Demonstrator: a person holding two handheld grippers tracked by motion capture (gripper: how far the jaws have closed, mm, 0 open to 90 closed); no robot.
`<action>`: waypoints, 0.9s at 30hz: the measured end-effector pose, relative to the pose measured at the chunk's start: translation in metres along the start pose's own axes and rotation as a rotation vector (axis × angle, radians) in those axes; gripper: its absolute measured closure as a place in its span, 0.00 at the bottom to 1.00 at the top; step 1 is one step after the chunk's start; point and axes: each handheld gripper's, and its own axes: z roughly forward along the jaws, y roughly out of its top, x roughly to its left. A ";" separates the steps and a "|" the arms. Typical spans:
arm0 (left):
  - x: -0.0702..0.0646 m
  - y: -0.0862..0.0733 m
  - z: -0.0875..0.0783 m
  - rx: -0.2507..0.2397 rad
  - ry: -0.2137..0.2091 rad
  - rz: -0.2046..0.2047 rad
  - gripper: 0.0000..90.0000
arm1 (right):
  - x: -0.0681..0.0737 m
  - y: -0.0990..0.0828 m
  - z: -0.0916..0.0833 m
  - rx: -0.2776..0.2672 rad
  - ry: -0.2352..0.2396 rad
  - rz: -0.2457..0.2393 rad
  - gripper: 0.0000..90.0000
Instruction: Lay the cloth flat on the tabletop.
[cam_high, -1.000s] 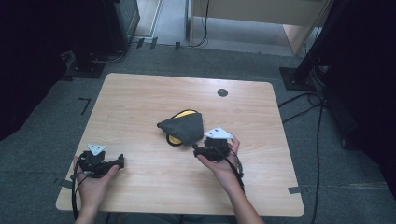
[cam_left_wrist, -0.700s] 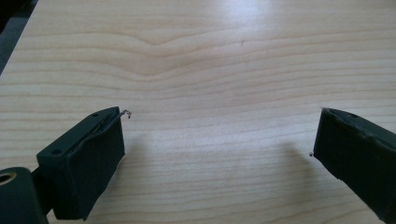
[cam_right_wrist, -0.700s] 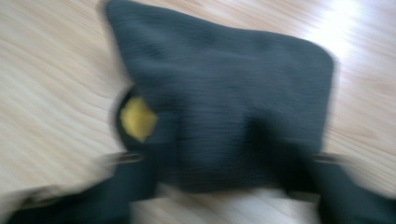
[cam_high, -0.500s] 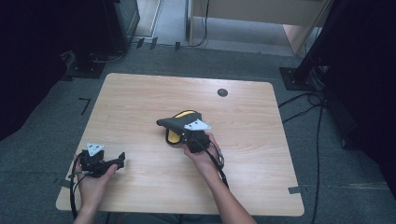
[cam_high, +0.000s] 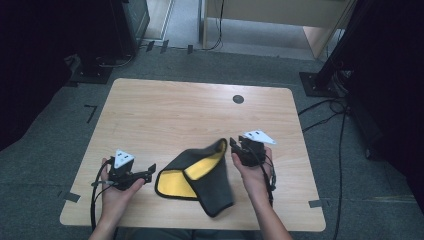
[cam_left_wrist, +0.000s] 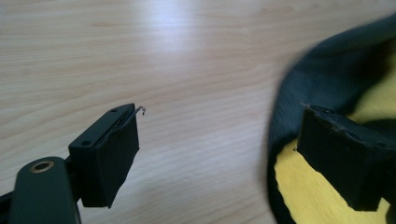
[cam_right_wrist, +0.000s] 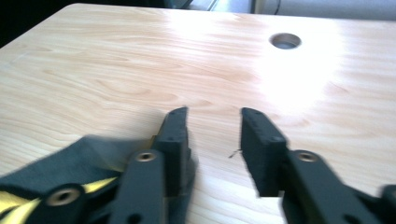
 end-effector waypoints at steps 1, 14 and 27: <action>0.000 0.000 0.000 0.000 0.000 0.000 0.16 | -0.005 -0.003 -0.003 -0.016 -0.007 0.003 0.65; -0.037 -0.007 0.037 0.164 0.015 0.126 0.46 | 0.080 -0.070 0.005 0.208 0.223 -0.238 0.32; -0.020 -0.013 0.028 0.129 -0.092 0.111 0.99 | 0.014 -0.063 -0.009 0.109 0.024 -0.151 1.00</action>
